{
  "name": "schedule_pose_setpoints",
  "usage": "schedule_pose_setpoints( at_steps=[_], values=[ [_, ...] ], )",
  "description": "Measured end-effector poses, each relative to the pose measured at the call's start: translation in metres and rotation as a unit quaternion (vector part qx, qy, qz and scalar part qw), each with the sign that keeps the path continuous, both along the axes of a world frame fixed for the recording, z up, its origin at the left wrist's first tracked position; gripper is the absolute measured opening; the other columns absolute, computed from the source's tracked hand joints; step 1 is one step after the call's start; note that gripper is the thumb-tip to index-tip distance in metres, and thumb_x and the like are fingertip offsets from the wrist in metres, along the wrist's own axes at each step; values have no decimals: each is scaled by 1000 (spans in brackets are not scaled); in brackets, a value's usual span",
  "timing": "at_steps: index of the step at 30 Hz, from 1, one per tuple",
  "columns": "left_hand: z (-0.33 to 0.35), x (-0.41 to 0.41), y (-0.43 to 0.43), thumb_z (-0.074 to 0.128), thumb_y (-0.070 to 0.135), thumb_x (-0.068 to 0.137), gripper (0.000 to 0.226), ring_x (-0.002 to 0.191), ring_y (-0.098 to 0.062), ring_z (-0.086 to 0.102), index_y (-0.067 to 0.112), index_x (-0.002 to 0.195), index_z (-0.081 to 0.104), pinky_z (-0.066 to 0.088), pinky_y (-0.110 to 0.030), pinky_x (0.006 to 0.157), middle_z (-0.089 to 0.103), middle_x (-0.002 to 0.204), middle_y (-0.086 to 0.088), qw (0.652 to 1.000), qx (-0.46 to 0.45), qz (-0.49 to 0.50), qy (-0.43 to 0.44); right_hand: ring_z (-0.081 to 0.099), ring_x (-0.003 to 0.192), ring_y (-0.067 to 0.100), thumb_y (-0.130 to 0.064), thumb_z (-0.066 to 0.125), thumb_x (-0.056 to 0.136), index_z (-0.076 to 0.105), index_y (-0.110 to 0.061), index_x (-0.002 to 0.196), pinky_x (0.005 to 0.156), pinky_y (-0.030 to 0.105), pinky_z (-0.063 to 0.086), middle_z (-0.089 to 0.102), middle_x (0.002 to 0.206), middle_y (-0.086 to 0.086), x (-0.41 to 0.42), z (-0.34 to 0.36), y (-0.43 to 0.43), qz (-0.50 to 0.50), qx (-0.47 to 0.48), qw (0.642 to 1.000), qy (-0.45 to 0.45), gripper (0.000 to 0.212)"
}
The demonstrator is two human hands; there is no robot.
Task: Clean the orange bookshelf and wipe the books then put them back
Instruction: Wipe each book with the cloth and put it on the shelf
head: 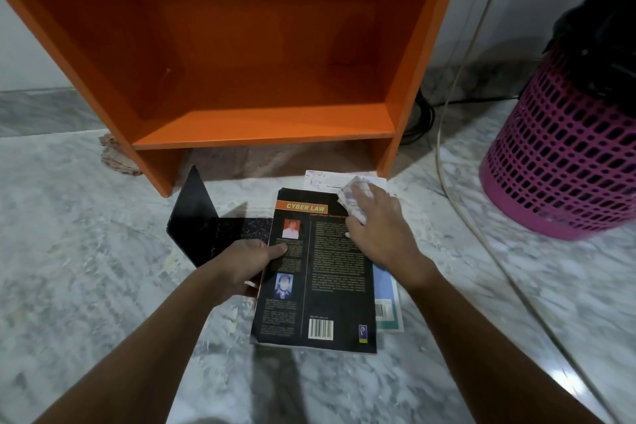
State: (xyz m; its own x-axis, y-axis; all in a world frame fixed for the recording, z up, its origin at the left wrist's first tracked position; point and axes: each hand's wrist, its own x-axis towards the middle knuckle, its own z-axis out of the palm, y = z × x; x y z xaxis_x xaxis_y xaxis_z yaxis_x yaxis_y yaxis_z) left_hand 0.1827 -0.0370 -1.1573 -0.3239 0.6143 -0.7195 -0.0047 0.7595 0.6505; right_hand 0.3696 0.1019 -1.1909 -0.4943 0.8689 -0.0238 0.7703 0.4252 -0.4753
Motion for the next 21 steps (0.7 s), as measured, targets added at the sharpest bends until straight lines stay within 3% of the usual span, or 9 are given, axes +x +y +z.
schedule_pose_setpoints(
  at_steps=[2,4,6,8,10,12,14,17,21],
  values=[
    [2,1,0,61,34,95,29,94,-30,71,7,106,60,54,-37,75,76,92,-11,1000,21,10,0,16,144,31,-44,45,91,24,-34,151,110,54,34,23,157,-2,5,-3,2,-1,-19,1000,-2,65],
    [11,0,2,61,33,94,22,93,-31,72,12,99,59,53,-42,85,76,91,-10,999,49,19,7,27,139,31,-21,51,94,34,-29,149,109,49,35,33,151,4,7,-6,5,-1,-11,1000,17,59],
    [27,-2,6,63,33,92,20,89,-33,73,14,89,58,52,-48,93,76,89,-12,996,83,22,19,44,127,30,0,47,89,49,-20,142,101,30,41,48,136,10,9,-3,9,-48,-41,991,114,56],
    [51,-2,13,63,34,92,25,80,-30,73,15,79,52,54,-42,84,75,83,-11,990,116,-4,85,55,116,25,6,44,89,56,-13,136,81,11,40,57,125,9,12,11,11,-129,-96,962,221,52],
    [81,1,22,62,33,92,31,69,-20,69,15,71,50,49,-30,63,72,78,-6,968,147,-44,199,60,107,19,4,42,90,58,-15,135,72,11,41,63,117,5,13,26,12,-186,-126,930,291,51],
    [105,10,32,59,31,94,30,65,-14,61,18,69,50,40,-26,54,65,77,-2,932,186,-85,298,63,95,10,4,41,89,62,-17,131,67,7,46,67,108,-1,13,42,12,-215,-153,890,372,51],
    [117,27,41,58,27,95,26,62,-15,55,20,71,50,38,-25,51,58,74,-1,900,207,-116,365,66,91,7,3,42,87,66,-23,126,73,12,53,72,105,-5,12,57,15,-230,-179,850,439,53],
    [112,57,49,59,23,89,7,77,-25,65,19,94,62,54,-35,69,66,85,-4,857,216,-164,438,69,100,22,-4,46,83,66,-30,124,90,38,56,73,108,2,14,70,28,-233,-189,824,481,53],
    [76,107,54,58,20,93,31,89,-18,59,20,123,54,49,-31,76,62,102,-3,821,189,-283,458,70,96,20,2,44,87,66,-29,125,85,37,58,73,108,4,22,73,33,-221,-184,829,480,53]
  ],
)
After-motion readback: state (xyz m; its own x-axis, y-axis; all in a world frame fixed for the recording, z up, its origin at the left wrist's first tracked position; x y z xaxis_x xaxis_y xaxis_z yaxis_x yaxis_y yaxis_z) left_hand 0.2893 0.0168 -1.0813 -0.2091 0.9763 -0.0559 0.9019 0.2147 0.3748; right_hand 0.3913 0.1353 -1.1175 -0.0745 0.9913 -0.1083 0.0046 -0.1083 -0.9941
